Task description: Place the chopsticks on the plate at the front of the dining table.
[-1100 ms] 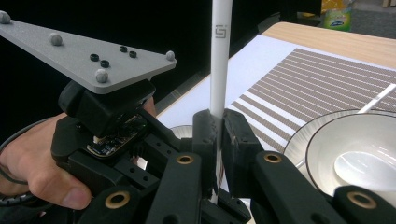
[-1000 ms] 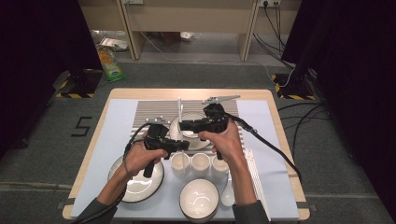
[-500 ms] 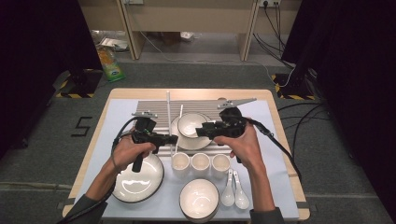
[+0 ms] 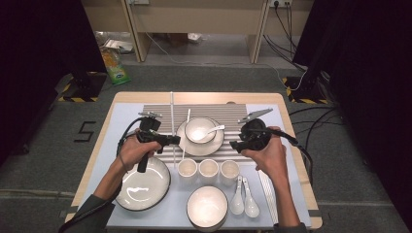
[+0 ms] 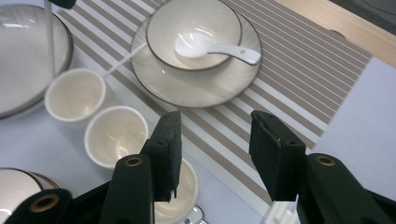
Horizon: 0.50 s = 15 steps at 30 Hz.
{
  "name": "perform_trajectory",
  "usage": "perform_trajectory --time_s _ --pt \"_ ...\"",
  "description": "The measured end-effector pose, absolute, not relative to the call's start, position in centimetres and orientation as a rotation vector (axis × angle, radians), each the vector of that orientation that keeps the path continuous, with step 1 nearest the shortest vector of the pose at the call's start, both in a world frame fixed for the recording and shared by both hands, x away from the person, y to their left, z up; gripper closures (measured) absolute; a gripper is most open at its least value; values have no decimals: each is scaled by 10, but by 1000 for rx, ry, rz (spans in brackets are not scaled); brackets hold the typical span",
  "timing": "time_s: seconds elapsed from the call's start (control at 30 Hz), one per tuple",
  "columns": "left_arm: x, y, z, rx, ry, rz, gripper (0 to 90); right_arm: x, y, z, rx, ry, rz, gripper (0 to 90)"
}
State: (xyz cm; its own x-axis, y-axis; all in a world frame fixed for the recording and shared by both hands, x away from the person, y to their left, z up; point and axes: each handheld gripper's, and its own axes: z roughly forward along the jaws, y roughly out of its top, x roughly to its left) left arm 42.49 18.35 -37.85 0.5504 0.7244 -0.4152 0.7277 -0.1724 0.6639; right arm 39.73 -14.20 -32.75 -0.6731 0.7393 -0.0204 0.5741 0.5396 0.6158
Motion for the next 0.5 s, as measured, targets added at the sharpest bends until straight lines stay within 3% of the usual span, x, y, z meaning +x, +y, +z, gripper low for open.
perform_trajectory --time_s 0.5 --pt "450 179 -405 1903 1280 -27 841 390 -206 -366 1273 2447 742 491"
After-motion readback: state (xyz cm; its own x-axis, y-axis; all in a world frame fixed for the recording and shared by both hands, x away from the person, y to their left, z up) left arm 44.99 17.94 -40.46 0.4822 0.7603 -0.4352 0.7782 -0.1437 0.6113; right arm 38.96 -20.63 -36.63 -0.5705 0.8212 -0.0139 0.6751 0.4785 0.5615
